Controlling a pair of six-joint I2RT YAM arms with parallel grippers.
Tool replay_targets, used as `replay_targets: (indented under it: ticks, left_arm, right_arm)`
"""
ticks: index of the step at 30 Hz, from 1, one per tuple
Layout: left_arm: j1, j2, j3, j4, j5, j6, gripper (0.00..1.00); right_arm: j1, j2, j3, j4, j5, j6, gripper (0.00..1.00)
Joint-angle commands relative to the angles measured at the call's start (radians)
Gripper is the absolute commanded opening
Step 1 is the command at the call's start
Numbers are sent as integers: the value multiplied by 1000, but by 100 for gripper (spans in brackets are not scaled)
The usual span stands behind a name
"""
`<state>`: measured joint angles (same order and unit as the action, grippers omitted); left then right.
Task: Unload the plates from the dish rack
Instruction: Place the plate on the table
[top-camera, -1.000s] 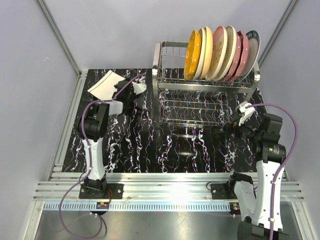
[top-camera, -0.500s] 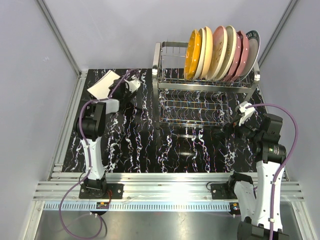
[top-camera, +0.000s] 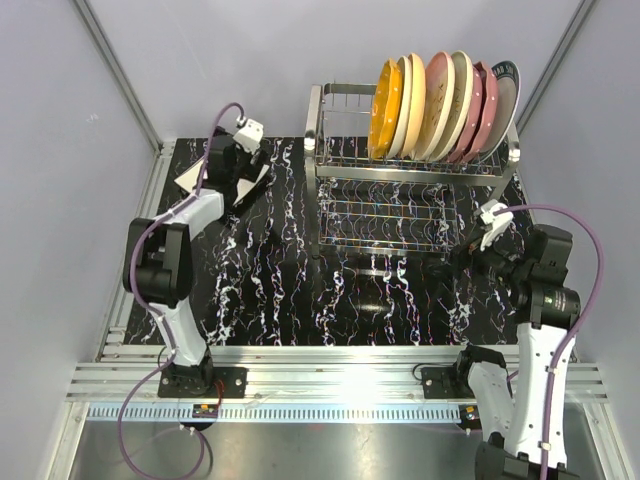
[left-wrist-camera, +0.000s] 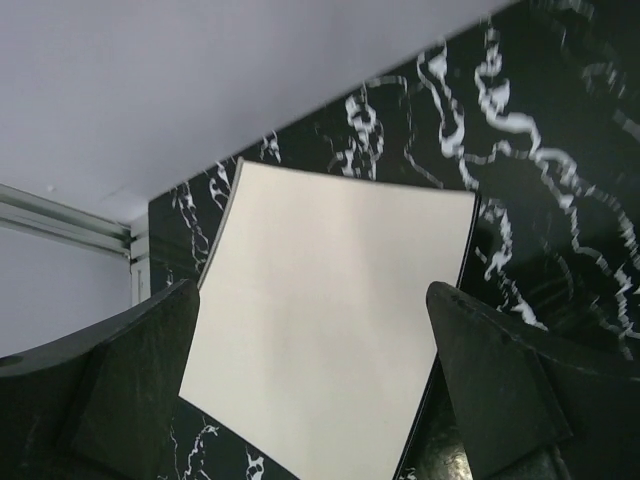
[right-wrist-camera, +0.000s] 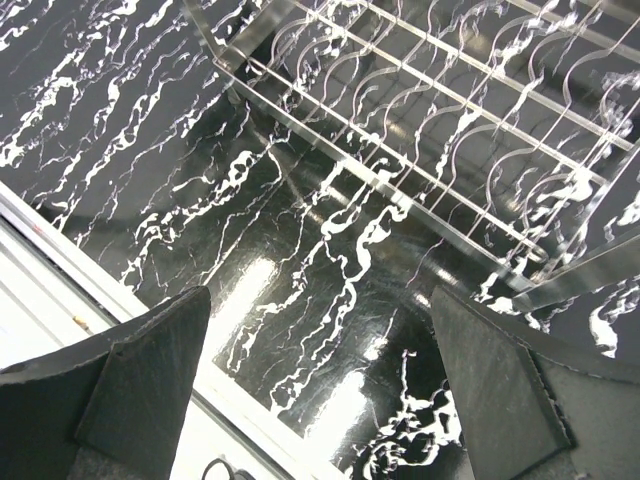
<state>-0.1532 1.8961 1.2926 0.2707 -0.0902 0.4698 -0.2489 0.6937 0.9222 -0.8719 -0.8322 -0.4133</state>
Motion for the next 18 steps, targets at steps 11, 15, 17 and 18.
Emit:
replay_targets:
  ticks: [11, 15, 17, 18]
  left_arm:
    - [6, -327, -38, -95, 132, -422, 99]
    - [6, -440, -30, -189, 174, -638, 99]
    - [9, -503, -6, -302, 191, -707, 99]
    - [10, -532, -6, -336, 199, -752, 99]
  right_arm:
    - [-4, 188, 542, -389, -91, -99, 99]
    - [0, 325, 804, -469, -174, -29, 92]
    - [8, 406, 960, -502, -195, 10, 91]
    - [14, 429, 1007, -506, -209, 28, 90]
